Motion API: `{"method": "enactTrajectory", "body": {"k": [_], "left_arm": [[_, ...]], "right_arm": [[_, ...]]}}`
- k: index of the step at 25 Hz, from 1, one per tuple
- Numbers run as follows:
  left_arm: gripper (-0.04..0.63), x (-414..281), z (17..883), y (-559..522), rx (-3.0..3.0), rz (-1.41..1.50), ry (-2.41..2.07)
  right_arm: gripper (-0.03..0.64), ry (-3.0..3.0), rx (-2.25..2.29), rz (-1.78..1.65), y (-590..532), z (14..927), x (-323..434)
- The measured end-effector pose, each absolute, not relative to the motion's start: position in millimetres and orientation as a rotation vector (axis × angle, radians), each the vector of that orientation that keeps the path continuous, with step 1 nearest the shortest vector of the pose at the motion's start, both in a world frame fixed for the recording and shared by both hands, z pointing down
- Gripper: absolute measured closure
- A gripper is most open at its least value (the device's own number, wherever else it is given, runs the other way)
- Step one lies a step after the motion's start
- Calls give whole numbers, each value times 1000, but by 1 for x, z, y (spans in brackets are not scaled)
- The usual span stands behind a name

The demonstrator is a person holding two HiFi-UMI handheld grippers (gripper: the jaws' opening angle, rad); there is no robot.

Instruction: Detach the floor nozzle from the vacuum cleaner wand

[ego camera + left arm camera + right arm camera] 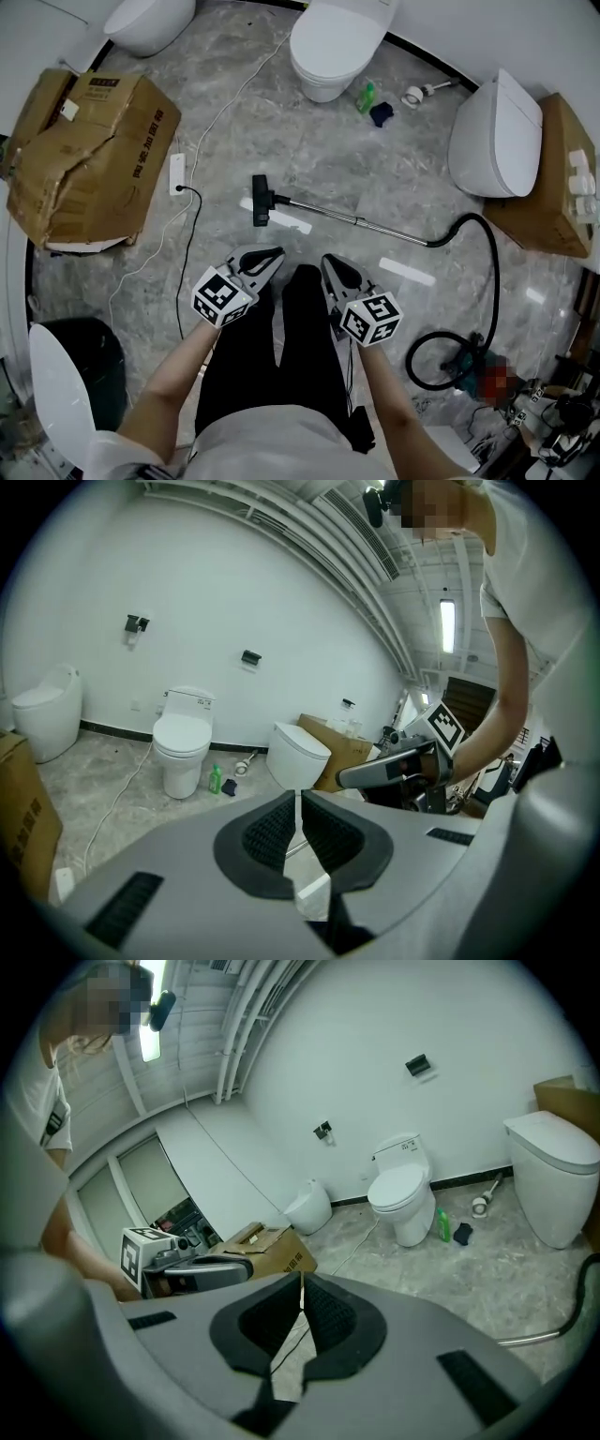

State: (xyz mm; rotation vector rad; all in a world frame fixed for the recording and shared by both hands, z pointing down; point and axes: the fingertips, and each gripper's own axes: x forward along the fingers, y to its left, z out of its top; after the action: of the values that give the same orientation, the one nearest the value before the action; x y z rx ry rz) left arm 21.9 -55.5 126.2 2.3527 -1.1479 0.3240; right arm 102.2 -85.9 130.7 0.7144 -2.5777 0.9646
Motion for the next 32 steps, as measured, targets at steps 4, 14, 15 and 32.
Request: {"method": "enactTrajectory", "body": {"k": [4,14,15,32], "left_arm": [[584,18,158,-67,2346,360,-1157],[583,-17,253,-111,2347,434,-1118],[583,-19,267,-115,2347,431,-1113],[583,-32,576,-101,2257,399,-1018]], "right_arm": [[598,-2574,697,930,-107,161,110],[598,-2547,721,791,-161,254,82],[598,-2547,721,787,-164,267,78],[598,-2545,740,685,-182,555,59]]}}
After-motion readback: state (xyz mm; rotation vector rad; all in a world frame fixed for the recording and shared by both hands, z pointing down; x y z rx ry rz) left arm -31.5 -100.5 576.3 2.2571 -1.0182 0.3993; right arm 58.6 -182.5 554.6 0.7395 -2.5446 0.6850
